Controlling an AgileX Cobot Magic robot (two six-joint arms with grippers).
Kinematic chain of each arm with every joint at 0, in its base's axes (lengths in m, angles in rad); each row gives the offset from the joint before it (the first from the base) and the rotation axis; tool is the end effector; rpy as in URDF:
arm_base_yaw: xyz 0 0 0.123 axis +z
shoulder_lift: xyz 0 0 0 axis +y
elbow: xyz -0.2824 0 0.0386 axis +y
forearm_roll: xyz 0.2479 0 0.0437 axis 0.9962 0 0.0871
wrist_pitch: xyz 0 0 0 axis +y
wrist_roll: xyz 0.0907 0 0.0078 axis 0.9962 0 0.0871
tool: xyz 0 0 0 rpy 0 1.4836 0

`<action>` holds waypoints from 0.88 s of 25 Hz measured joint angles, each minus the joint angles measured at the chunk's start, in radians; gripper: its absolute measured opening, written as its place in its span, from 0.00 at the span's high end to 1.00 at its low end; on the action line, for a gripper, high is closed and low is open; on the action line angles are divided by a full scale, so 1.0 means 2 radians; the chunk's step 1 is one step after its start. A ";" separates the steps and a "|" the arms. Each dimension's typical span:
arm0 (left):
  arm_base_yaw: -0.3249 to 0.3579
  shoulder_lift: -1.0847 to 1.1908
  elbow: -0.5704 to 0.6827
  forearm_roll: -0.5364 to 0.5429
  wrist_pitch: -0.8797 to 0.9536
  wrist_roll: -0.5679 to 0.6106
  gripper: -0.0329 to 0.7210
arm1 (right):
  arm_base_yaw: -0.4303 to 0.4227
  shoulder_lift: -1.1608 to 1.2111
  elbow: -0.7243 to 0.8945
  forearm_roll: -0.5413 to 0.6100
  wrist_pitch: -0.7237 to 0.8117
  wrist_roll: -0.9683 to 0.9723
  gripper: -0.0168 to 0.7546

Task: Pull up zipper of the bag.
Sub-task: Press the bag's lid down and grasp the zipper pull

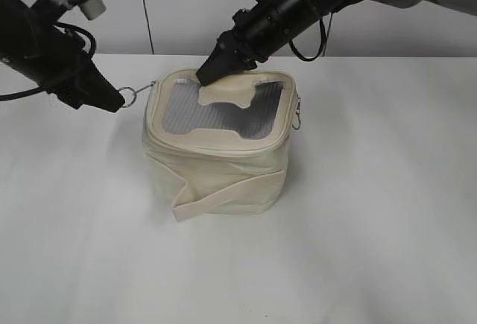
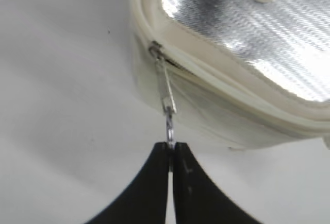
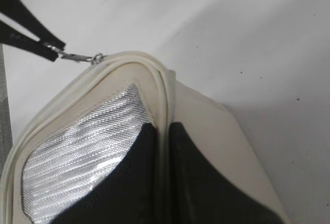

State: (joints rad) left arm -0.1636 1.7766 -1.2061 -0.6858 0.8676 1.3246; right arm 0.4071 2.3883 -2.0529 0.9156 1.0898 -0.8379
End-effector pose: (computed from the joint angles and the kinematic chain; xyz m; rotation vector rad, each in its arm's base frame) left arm 0.3429 -0.1012 0.2195 1.3573 2.2341 -0.4830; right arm 0.4425 0.2605 0.1897 -1.1002 2.2925 1.0711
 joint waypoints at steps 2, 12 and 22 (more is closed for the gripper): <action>-0.009 -0.016 0.000 0.030 0.014 -0.046 0.94 | 0.000 0.000 0.000 0.000 0.000 0.006 0.91; -0.098 -0.107 0.126 0.077 0.010 -0.134 0.94 | 0.000 0.000 0.000 0.000 -0.001 0.039 0.91; -0.329 -0.132 0.186 0.001 -0.210 -0.141 0.93 | 0.000 0.000 0.000 0.008 0.019 0.042 0.91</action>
State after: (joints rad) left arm -0.8223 1.5132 -0.8343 -0.6830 0.4469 1.0424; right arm 0.4080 2.3886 -2.0529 0.9310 1.1274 -0.7532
